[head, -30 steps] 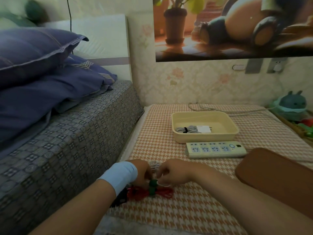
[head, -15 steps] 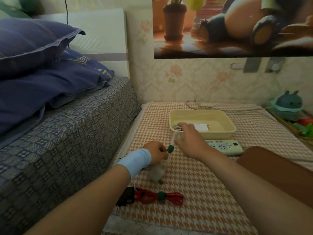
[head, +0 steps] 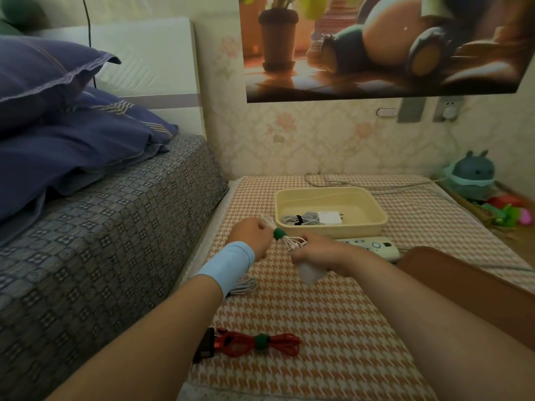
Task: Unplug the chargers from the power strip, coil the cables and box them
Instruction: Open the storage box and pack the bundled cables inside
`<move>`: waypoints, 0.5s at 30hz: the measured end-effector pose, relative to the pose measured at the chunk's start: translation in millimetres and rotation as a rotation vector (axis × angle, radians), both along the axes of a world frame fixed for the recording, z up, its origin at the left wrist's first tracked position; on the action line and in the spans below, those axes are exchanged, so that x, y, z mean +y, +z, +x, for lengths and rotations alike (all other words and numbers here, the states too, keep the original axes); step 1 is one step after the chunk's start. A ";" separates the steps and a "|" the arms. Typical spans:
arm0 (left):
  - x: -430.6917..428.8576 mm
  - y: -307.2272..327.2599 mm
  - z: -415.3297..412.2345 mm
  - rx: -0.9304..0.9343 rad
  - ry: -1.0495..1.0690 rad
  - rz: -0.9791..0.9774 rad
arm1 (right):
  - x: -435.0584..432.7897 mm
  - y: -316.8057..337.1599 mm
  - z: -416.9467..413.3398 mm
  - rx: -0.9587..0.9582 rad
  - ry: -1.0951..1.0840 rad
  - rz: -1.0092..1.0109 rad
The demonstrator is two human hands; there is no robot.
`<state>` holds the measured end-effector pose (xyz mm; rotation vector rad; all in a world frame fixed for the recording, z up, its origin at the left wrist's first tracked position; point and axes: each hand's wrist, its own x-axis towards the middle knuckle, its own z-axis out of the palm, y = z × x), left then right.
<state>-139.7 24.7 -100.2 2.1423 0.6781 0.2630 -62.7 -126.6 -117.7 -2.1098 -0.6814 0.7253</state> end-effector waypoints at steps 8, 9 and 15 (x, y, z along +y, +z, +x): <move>17.6 -0.4 11.4 0.057 -0.440 0.543 | -12.4 18.1 29.8 0.182 0.013 0.127; 18.1 0.3 16.1 0.061 -0.421 0.451 | -15.2 19.3 34.7 0.212 0.015 0.165; 17.1 12.4 57.9 0.061 -0.408 0.325 | -31.6 21.8 70.2 0.382 0.038 0.355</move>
